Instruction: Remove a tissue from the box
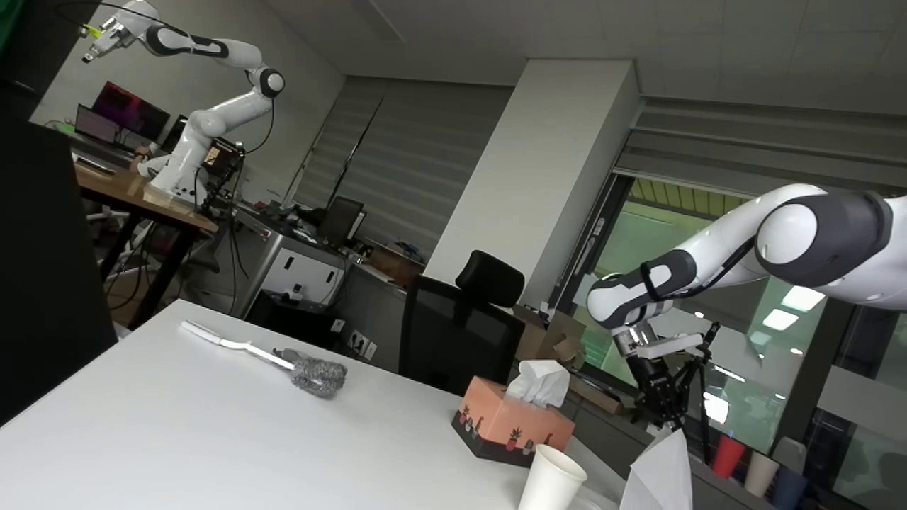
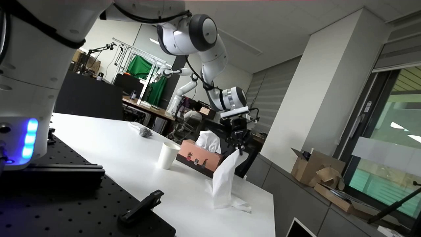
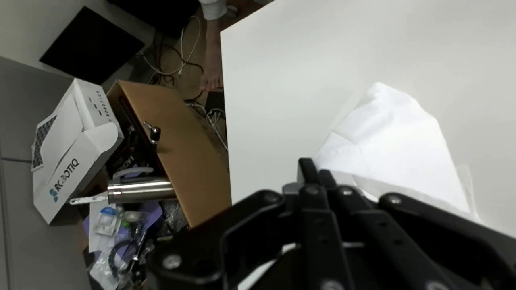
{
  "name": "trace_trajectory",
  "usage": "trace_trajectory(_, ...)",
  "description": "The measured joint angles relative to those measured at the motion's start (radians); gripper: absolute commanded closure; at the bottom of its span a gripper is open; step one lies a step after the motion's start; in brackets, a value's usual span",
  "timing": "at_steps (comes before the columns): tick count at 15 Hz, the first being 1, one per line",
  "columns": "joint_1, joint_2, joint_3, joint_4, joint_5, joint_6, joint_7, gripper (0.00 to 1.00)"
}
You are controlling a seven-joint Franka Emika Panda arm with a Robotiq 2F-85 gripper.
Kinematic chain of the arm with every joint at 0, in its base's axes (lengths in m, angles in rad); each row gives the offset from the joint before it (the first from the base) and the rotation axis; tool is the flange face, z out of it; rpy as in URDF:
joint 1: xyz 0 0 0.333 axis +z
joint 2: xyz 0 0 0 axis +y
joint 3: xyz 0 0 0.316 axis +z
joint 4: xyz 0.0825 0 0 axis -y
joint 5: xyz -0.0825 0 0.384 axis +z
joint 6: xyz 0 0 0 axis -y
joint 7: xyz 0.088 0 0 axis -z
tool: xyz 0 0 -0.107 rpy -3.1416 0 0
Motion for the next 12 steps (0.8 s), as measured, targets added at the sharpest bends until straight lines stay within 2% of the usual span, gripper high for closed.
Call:
trace_trajectory(1,0.006,0.016,-0.005,0.013,-0.003,0.022,0.012,0.74)
trace_trajectory(2,0.011,0.030,-0.008,0.025,-0.005,0.041,0.024,0.74)
trace_trajectory(9,0.034,0.062,0.000,0.065,0.009,0.122,0.051,0.27)
trace_trajectory(12,0.037,0.060,0.006,0.080,0.033,0.219,0.117,0.06)
